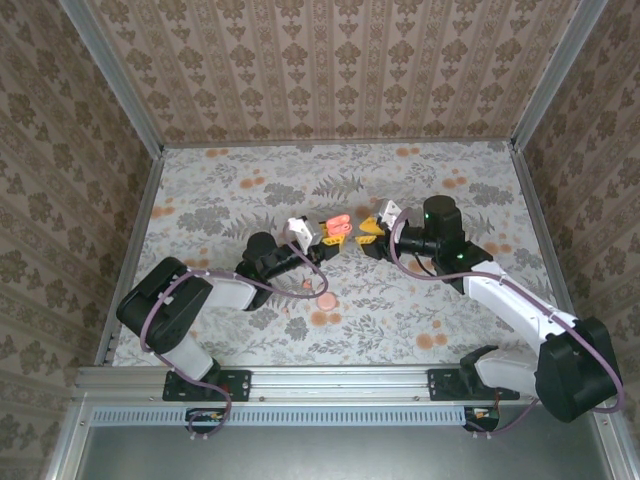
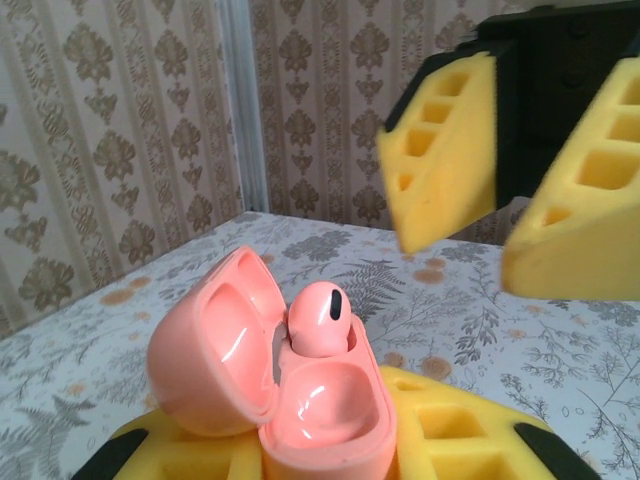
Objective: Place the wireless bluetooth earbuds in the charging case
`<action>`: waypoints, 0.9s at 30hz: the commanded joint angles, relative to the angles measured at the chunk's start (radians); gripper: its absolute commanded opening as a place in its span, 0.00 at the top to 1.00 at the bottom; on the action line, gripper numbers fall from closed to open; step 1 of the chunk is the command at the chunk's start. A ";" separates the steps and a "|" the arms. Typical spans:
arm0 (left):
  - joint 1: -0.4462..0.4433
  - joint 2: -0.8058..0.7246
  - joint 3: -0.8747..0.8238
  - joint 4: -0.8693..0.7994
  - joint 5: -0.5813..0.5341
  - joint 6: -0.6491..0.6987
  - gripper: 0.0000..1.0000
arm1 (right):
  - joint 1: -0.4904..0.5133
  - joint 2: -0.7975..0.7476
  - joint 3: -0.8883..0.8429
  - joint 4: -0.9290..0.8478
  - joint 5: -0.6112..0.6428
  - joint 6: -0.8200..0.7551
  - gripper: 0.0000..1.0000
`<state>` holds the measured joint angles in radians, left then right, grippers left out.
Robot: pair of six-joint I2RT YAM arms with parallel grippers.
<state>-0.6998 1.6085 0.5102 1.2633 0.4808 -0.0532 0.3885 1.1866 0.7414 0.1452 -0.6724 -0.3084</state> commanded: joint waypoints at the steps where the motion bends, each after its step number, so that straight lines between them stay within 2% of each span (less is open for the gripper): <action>1: 0.023 -0.035 -0.029 0.004 -0.090 -0.099 0.83 | 0.023 -0.028 0.053 -0.103 0.032 0.017 0.64; 9: 0.082 -0.083 -0.112 -0.005 -0.175 -0.224 0.83 | 0.100 -0.023 0.104 -0.243 0.142 0.110 0.64; 15: 0.113 -0.183 -0.170 -0.100 -0.252 -0.246 0.83 | 0.119 0.003 0.132 -0.302 0.251 0.378 0.65; 23: 0.144 -0.372 -0.207 -0.401 -0.353 -0.220 0.83 | 0.165 0.070 0.240 -0.508 0.440 0.744 0.64; 27: 0.174 -0.457 -0.225 -0.518 -0.390 -0.222 0.83 | 0.222 0.152 0.322 -0.618 0.504 0.856 0.61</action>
<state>-0.5465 1.2022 0.3004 0.8711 0.1436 -0.2699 0.5781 1.2930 1.0012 -0.3367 -0.2615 0.3882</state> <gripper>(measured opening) 0.232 0.387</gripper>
